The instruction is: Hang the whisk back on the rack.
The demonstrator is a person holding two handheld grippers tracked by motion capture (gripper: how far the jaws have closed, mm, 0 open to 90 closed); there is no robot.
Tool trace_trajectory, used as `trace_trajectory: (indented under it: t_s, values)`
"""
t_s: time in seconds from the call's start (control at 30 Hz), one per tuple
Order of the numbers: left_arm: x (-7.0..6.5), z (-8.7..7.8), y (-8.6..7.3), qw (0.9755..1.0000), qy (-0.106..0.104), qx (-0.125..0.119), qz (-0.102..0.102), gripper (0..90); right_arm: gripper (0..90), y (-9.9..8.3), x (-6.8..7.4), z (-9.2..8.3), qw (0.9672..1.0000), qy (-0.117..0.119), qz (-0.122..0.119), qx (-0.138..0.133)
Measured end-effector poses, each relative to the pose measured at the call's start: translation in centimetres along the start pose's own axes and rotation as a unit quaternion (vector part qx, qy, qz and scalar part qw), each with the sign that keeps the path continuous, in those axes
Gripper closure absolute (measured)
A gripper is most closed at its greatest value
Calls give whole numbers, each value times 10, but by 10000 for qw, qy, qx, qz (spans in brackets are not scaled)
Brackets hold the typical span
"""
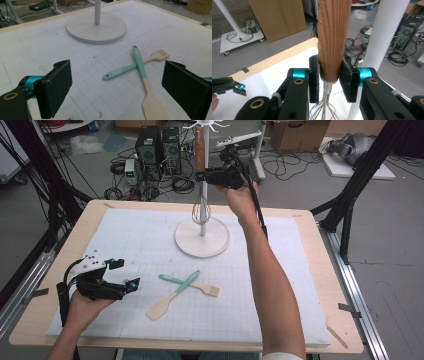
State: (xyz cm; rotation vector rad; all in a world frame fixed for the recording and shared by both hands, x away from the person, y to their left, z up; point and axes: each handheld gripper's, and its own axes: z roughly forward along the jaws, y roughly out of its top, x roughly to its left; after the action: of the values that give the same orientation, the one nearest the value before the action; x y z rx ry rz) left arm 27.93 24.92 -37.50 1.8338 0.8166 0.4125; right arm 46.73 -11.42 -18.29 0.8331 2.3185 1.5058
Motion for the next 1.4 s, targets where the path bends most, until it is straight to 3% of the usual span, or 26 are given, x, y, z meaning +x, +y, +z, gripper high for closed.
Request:
trace_trajectory:
  t_s: [0.4,0.67,0.9,1.07,1.17,1.4]
  values:
    - [2,-1,-1,10000,-10,-16,-39,99,697,-6,-3,-5,9998,60,47,-167]
    - [3,-1,-1,10000,32,-23,-28,99,624,-9,-5,-14,9996,60,25,-264]
    - [3,-2,-1,10000,48,-2,-22,99,540,-13,-4,-25,9990,278,-66,-356]
    - [3,-1,-2,10000,38,0,-27,99,540,-13,0,-32,9978,428,-212,-450]
    - [2,-1,-1,10000,31,-10,-30,99,571,-14,1,-36,9970,508,-233,-529]
    - [2,0,0,10000,30,-9,-35,99,816,-12,5,-43,9946,749,-407,-584]
